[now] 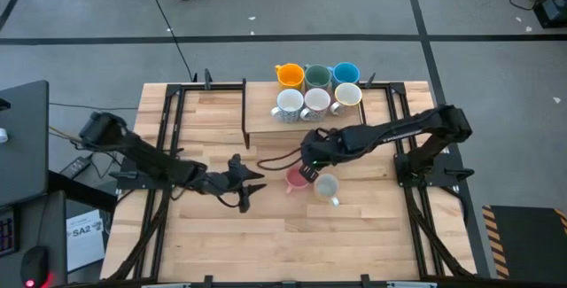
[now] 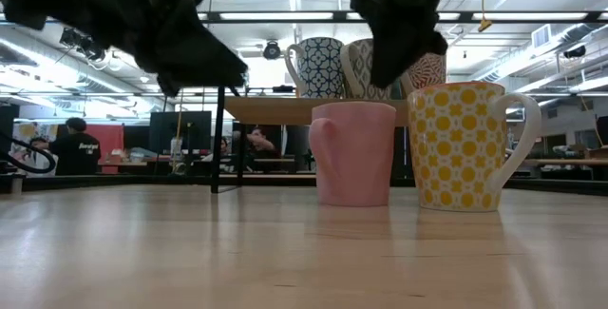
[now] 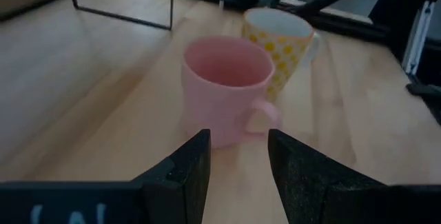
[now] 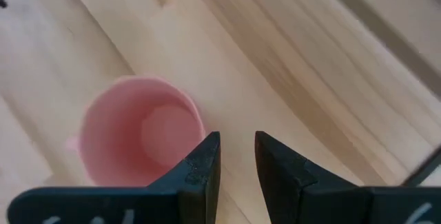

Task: Place coffee mugs
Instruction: Put the pink mug on the shelf

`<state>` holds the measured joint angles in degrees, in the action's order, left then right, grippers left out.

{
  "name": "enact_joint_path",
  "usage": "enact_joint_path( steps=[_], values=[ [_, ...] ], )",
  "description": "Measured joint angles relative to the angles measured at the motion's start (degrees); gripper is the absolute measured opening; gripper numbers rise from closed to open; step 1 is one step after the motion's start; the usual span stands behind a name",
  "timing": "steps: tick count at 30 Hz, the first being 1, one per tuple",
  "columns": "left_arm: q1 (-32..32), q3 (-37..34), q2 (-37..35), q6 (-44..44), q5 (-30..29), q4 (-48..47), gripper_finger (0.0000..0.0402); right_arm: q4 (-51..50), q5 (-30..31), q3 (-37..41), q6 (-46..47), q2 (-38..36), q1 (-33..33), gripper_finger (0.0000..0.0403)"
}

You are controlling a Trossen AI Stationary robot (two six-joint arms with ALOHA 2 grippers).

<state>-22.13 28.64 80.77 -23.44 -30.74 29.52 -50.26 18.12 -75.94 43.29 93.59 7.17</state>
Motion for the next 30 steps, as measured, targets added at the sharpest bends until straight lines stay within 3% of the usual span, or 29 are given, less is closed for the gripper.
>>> enact_joint_path(
  steps=[11,21,30],
  values=[
    [1.82,3.99,13.86,0.02,-0.02,7.62,0.0153,0.09,0.01,0.0,0.0,4.4,-0.01,0.0096],
    [4.24,10.01,20.34,0.09,-0.06,7.72,0.0153,-0.13,0.01,0.03,0.0,4.75,-0.01,0.0096],
    [5.38,11.19,21.73,0.06,-0.64,7.43,0.0153,0.73,0.16,0.09,0.0,4.75,0.34,0.0096]
  ],
)
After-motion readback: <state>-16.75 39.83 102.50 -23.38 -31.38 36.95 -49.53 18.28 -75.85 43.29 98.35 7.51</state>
